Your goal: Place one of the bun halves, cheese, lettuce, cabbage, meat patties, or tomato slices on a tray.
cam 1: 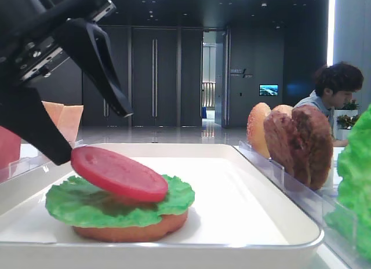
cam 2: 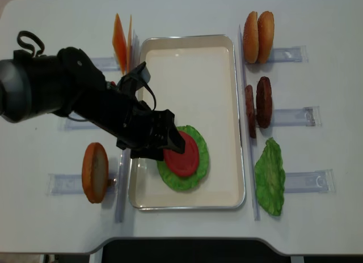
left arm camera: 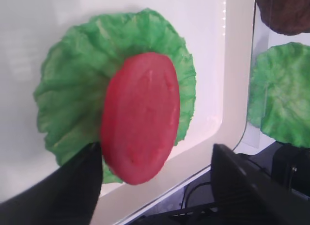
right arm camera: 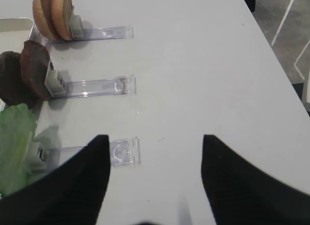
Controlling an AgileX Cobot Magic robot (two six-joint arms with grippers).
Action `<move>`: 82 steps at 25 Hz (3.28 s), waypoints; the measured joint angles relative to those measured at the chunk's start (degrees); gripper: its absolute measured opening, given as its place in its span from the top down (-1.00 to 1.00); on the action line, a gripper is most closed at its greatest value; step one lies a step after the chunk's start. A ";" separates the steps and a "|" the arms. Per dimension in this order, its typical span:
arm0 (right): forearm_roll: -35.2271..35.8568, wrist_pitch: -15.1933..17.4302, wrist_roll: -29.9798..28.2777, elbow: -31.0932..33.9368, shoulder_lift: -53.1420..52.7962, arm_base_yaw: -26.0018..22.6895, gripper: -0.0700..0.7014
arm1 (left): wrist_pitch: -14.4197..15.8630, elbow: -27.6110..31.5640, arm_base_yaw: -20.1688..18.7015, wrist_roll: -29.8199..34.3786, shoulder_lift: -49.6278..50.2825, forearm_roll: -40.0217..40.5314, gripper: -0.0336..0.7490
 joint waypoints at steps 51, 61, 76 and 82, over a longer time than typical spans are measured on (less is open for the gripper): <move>0.00 0.00 0.00 0.00 0.00 0.00 -0.22 | 28.65 -20.72 19.56 -23.60 -14.87 51.57 -0.47; 0.00 0.00 0.00 0.00 0.00 0.00 -0.22 | 28.76 -15.94 20.25 -22.35 -24.71 52.64 -0.46; 0.00 0.00 0.00 0.00 0.00 0.00 -0.22 | 30.37 2.88 20.25 -18.65 -68.35 51.68 -0.45; 0.00 0.00 0.00 0.00 0.00 0.00 -0.22 | 29.72 10.20 20.25 -17.41 -81.32 50.36 -0.45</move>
